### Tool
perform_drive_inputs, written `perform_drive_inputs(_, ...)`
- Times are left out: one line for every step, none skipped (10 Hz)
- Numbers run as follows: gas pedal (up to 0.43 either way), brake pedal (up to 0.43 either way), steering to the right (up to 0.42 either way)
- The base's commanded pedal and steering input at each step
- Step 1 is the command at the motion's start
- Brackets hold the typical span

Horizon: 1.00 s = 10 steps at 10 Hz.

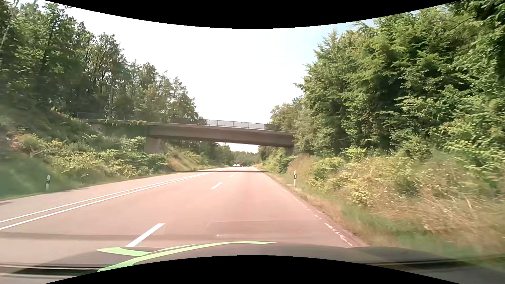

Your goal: Follow the waypoints while adhering to traffic rules and regulations

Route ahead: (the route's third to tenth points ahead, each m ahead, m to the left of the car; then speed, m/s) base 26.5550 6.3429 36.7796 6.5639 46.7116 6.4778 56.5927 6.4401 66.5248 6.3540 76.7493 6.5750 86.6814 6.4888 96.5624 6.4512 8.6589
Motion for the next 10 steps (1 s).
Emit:
perform_drive_inputs(0.138, 0.0, -0.001)
perform_drive_inputs(0.138, 0.0, -0.001)
perform_drive_inputs(0.138, 0.0, -0.001)
perform_drive_inputs(0.138, 0.0, -0.001)
perform_drive_inputs(0.138, 0.0, -0.001)
perform_drive_inputs(0.138, 0.0, -0.001)
perform_drive_inputs(0.138, 0.0, -0.001)
perform_drive_inputs(0.138, 0.0, 0.0)
perform_drive_inputs(0.138, 0.0, 0.0)
perform_drive_inputs(0.13, 0.0, 0.0)
